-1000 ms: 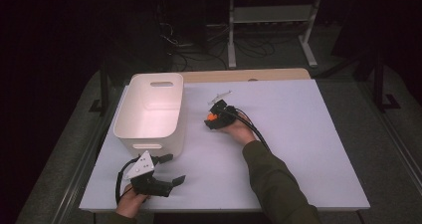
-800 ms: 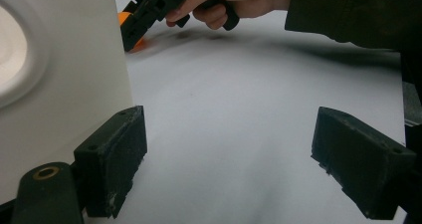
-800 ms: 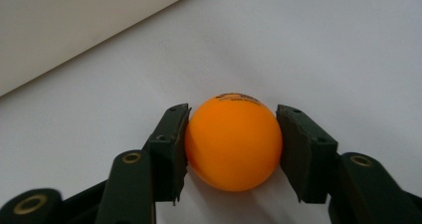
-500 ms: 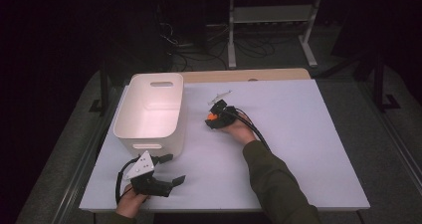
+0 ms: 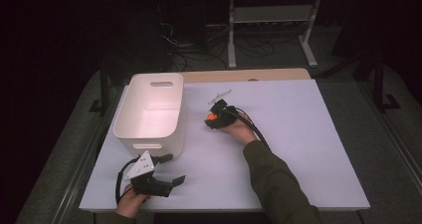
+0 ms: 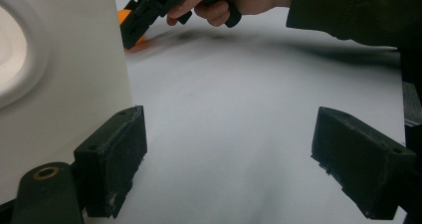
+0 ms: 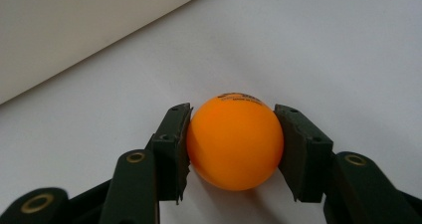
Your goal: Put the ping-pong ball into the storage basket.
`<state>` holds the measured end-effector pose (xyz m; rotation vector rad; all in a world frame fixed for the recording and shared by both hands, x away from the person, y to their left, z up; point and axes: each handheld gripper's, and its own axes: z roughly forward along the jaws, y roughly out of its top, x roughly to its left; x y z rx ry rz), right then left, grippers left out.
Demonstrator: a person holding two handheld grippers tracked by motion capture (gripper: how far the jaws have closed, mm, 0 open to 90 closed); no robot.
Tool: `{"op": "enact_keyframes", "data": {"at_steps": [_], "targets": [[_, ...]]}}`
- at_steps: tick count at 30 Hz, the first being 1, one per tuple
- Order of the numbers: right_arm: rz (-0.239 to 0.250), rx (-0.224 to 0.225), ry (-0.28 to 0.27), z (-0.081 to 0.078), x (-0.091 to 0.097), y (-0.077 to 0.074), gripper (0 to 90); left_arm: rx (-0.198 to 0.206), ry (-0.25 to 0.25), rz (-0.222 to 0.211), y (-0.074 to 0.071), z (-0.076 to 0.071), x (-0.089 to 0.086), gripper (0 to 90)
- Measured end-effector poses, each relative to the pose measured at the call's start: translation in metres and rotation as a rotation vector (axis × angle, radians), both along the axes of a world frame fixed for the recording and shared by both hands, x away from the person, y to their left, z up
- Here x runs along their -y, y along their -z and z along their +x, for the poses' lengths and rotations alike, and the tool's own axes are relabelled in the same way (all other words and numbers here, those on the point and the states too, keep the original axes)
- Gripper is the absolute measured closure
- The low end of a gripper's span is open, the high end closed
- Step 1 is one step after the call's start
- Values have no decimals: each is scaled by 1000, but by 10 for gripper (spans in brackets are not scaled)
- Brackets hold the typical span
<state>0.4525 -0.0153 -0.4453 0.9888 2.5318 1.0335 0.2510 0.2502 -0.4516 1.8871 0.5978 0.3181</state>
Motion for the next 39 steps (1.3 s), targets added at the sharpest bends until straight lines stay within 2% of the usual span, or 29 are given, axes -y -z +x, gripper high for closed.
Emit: {"op": "enact_keyframes", "data": {"at_steps": [39], "targets": [[15, -29, -113, -23, 0, -9, 495, -1, 0, 4, 0, 0, 0, 141]]}}
